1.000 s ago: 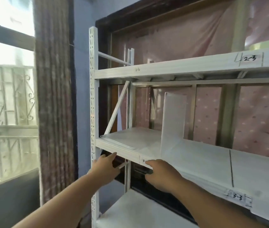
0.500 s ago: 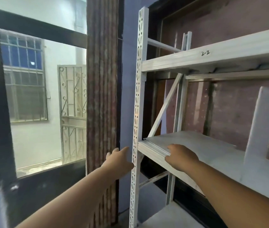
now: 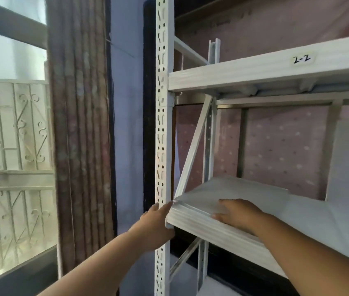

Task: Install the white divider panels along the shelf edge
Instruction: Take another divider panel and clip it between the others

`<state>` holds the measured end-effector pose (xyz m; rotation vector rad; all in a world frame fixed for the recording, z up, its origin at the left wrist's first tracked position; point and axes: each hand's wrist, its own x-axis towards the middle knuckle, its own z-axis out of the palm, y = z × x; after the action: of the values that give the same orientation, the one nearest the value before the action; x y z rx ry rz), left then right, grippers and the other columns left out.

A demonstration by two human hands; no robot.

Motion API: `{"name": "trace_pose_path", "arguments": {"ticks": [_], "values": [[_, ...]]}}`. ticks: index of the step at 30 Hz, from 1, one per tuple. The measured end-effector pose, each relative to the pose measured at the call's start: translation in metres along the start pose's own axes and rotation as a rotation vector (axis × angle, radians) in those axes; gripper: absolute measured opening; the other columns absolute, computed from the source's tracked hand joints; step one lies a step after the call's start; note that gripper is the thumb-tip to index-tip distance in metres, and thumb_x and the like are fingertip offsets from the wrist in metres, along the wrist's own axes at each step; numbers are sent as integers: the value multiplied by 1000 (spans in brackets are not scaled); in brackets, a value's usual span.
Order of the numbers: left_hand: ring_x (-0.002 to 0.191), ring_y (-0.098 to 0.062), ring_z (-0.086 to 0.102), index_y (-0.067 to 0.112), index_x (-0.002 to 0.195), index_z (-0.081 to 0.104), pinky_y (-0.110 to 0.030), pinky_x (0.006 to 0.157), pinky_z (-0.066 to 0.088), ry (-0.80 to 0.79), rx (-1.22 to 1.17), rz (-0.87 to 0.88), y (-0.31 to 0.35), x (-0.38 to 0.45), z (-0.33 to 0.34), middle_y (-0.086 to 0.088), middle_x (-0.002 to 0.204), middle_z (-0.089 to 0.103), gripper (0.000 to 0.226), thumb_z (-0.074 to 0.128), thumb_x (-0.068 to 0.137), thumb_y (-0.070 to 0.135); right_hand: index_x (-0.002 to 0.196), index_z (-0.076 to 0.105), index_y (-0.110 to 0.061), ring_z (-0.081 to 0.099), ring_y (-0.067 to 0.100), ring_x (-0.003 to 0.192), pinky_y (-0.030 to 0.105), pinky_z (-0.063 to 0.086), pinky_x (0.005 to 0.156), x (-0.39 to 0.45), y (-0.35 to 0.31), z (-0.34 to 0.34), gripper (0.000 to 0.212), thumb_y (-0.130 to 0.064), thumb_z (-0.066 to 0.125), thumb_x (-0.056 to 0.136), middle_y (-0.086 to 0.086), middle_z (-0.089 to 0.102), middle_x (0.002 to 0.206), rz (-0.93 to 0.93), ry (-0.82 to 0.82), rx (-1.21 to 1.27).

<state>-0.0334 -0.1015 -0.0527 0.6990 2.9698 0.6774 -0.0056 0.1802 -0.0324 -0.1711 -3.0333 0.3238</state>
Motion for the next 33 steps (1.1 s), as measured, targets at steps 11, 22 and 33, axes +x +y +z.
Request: {"name": "trace_pose_path", "arguments": {"ticks": [11,22,33], "values": [[84,-21,71,22,115,47,-46,61,70,-79,-377,-96,-6,22,23,-1,101,62,37,67,96,47,165,19,-30,53,31,127,36,43,93,-57,-31,-10,87,-64,56,93,14,52,148,-47,-148,-345],[117,-44,75,35,151,53,-53,82,68,-183,-1447,-23,28,-44,22,-19,142,65,68,85,91,33,163,11,-45,58,22,122,34,54,93,-135,-61,-22,96,-54,64,84,-2,54,148,-127,182,-17],[111,-40,79,57,152,48,-51,74,68,136,-1395,460,154,-206,-18,-17,129,77,82,71,98,0,152,40,-56,49,-7,134,22,46,109,-288,-47,-36,74,-37,76,90,-24,48,155,-357,323,468]]}}
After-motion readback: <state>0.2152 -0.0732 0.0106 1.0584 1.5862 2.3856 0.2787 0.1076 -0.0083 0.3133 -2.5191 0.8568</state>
